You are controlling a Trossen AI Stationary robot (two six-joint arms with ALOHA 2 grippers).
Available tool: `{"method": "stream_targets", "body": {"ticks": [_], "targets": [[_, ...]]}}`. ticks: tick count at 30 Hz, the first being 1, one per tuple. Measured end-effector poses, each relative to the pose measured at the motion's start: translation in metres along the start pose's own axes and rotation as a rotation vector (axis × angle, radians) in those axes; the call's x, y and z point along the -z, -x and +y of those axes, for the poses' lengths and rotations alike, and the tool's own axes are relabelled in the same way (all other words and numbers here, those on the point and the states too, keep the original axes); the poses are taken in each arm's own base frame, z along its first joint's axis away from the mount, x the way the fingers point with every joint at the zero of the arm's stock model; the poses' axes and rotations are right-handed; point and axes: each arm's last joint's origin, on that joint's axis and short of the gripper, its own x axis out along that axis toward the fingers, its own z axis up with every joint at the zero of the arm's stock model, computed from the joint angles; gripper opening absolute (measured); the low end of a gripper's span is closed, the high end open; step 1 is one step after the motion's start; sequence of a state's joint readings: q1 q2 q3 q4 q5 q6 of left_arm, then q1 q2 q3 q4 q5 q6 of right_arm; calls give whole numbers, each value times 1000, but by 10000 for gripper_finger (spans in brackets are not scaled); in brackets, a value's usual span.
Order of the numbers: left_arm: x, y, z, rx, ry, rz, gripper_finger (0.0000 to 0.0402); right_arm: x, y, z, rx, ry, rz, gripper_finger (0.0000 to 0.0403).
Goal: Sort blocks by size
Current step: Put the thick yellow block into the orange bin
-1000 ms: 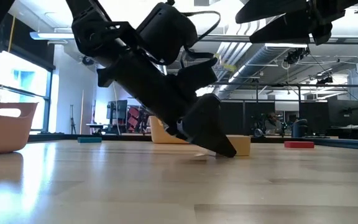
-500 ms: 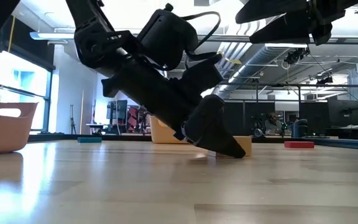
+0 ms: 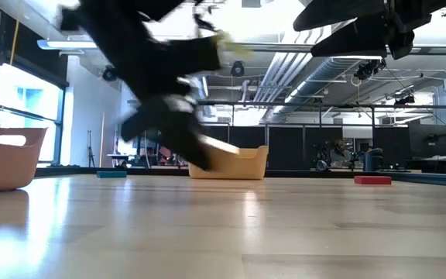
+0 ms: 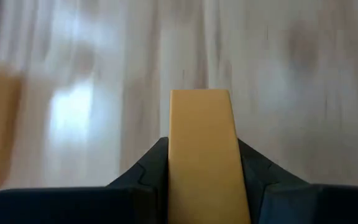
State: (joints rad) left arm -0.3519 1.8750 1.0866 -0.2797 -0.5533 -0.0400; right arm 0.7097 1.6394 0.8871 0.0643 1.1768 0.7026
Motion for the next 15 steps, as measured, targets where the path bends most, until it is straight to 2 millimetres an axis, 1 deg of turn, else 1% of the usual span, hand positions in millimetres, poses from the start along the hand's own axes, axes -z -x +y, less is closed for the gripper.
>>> {"method": "stream_targets", "body": {"ticks": [1, 4, 6, 9, 12, 14, 15], "targets": [[7, 10, -2, -22, -15, 42, 96, 0, 0, 0, 1, 0, 0, 302], [30, 48, -5, -73, -23, 174, 96, 0, -1, 0, 4, 2, 0, 303], [41, 78, -1, -136, 32, 216, 96, 0, -1, -1, 7, 5, 1, 303], [57, 125, 4, -185, 154, 218, 96, 0, -1, -2, 28, 7, -16, 302], [73, 168, 10, -165, 291, 197, 98, 0, -1, -2, 45, 11, -29, 302], [85, 189, 13, -101, 376, 248, 101, 0, -1, -2, 48, 16, -30, 302], [91, 197, 14, -48, 427, 305, 102, 0, -1, -2, 49, 16, -30, 302]]}}
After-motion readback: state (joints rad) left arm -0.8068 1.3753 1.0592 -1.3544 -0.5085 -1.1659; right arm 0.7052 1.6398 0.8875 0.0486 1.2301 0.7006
